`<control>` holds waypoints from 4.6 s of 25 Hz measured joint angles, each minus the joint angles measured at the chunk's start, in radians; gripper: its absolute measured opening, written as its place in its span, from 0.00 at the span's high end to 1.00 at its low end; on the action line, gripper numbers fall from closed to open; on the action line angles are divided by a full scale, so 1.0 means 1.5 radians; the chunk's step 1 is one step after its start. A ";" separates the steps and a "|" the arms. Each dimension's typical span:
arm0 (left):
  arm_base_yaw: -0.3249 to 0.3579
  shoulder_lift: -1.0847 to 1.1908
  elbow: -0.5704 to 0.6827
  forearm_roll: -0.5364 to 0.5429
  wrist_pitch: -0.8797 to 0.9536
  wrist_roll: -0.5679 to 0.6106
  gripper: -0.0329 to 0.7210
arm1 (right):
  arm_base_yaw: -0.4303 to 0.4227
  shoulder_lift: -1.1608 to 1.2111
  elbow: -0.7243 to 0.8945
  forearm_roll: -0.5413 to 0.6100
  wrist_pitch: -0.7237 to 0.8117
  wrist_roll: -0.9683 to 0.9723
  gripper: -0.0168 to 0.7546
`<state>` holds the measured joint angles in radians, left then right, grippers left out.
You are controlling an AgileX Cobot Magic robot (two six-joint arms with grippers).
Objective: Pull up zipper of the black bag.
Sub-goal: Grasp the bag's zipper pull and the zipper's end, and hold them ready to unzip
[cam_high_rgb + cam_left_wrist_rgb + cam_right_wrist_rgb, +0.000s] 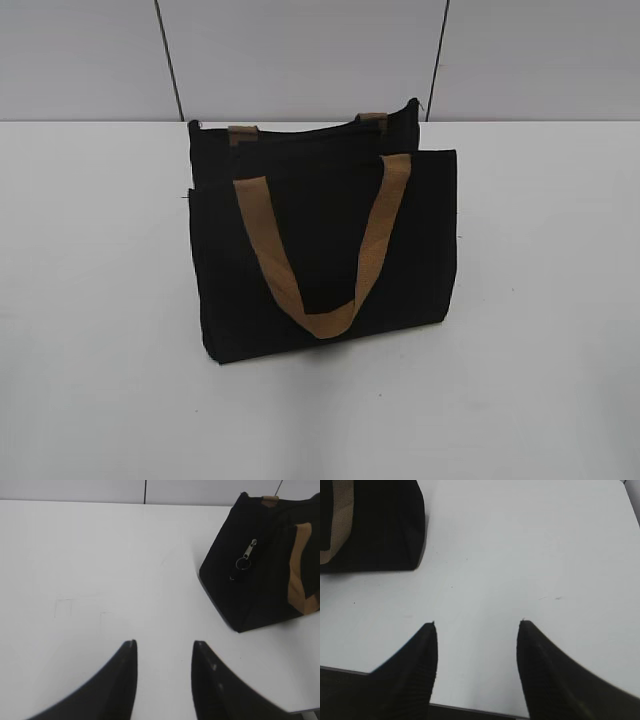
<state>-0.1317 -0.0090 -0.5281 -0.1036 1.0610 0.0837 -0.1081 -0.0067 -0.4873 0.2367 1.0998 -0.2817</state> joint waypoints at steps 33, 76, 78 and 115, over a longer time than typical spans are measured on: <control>0.000 0.000 0.000 0.036 0.000 0.000 0.18 | 0.000 0.000 0.000 0.000 0.000 0.000 0.46; 0.003 1.042 0.106 0.487 -1.243 -0.111 0.25 | 0.000 0.000 0.000 0.001 0.000 0.000 0.46; -0.003 1.078 0.106 0.509 -1.258 -0.121 0.25 | 0.000 0.000 0.000 0.001 0.000 0.000 0.46; -0.052 1.309 -0.022 0.619 -1.372 -0.133 0.57 | 0.000 0.000 0.000 0.001 0.000 0.000 0.46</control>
<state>-0.2094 1.9539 -0.5615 0.8253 -0.9966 -0.1161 -0.1081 -0.0067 -0.4873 0.2379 1.0998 -0.2817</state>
